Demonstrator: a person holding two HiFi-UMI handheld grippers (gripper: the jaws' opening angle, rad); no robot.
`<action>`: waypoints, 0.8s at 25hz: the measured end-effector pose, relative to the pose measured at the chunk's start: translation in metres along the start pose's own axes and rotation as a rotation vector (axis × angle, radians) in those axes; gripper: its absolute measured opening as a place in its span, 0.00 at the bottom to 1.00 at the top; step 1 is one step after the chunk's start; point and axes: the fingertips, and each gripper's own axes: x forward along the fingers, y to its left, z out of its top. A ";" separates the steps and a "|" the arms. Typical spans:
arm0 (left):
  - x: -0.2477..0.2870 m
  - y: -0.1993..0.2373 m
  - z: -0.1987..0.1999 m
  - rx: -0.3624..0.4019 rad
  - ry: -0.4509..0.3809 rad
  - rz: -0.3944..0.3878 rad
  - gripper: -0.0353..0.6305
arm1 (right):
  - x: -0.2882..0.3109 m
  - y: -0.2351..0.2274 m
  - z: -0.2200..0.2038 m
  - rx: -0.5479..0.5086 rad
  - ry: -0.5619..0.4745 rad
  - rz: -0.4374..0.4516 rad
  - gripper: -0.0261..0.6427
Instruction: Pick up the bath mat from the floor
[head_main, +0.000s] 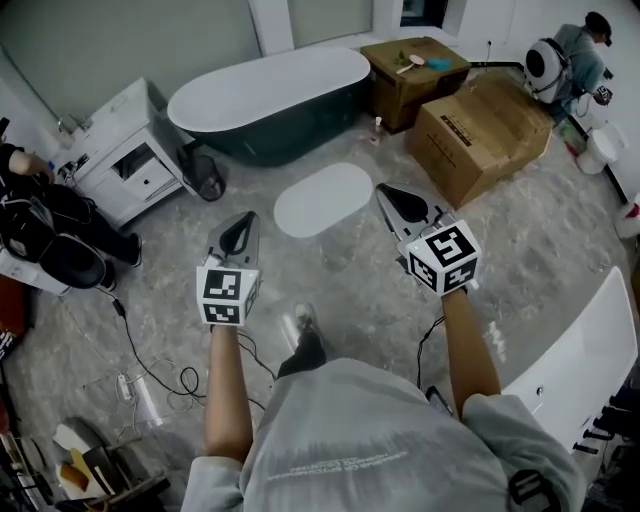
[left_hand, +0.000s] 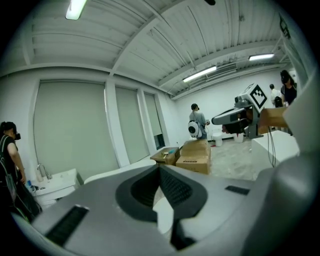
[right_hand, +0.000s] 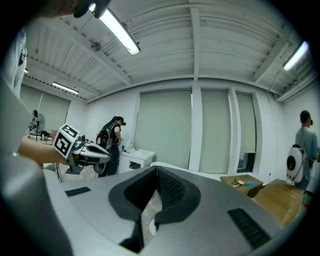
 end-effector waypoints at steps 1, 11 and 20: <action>0.012 0.011 0.000 0.002 -0.003 -0.006 0.08 | 0.015 -0.003 0.002 0.012 -0.001 0.009 0.06; 0.106 0.138 0.000 0.003 -0.031 -0.022 0.08 | 0.159 -0.031 0.037 0.029 -0.025 0.021 0.06; 0.161 0.224 -0.026 -0.017 0.023 -0.035 0.08 | 0.266 -0.032 0.042 0.066 -0.015 0.049 0.06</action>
